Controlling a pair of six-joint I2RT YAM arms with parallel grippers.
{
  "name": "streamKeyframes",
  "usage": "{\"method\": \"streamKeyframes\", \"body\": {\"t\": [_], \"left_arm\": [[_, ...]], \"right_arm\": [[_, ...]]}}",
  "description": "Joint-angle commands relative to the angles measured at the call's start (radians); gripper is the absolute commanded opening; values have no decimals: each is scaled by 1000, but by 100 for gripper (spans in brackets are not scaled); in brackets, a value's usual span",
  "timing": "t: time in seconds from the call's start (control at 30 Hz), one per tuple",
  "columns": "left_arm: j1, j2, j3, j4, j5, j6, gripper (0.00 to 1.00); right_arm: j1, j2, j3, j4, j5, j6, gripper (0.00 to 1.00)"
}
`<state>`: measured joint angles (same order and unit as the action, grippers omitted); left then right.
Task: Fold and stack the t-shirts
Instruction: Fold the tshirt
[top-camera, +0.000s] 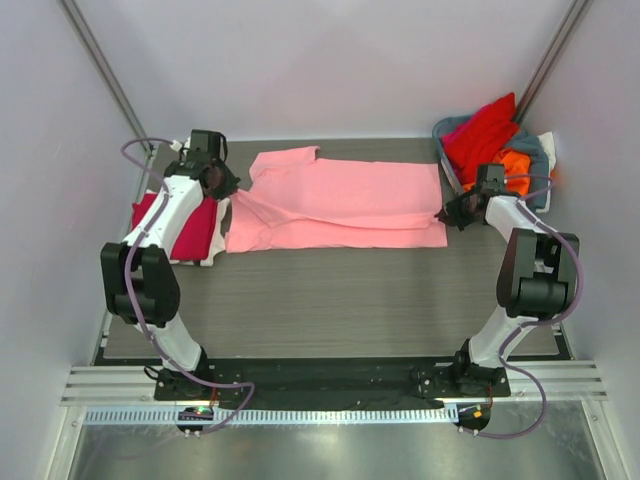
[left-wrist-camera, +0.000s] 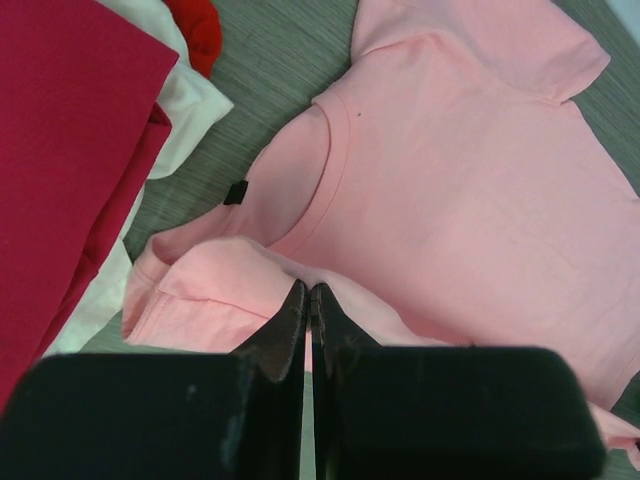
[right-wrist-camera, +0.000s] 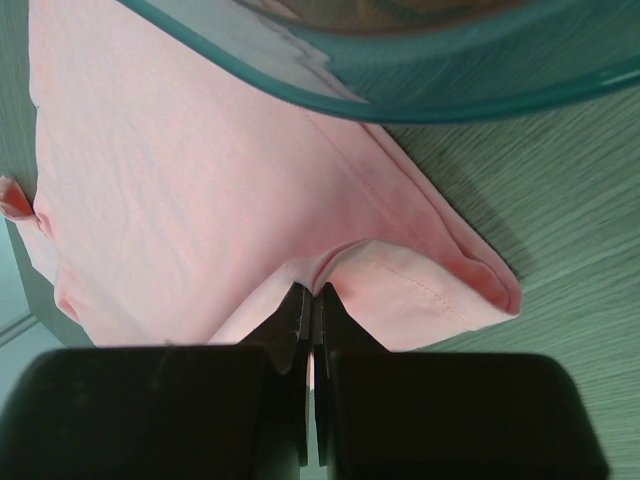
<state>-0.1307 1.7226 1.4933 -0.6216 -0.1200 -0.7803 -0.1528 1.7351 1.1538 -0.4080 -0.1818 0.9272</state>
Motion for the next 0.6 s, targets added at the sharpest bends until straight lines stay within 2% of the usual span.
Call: {"method": "streamKeyframes", "body": {"t": [0.0, 0.57], "left_arm": [[0, 23, 68, 2, -13, 7, 0], [-1, 164, 182, 3, -7, -19, 0]], "right_arm": [[-4, 14, 40, 31, -12, 15, 1], [-5, 49, 46, 84, -39, 35, 2]]}}
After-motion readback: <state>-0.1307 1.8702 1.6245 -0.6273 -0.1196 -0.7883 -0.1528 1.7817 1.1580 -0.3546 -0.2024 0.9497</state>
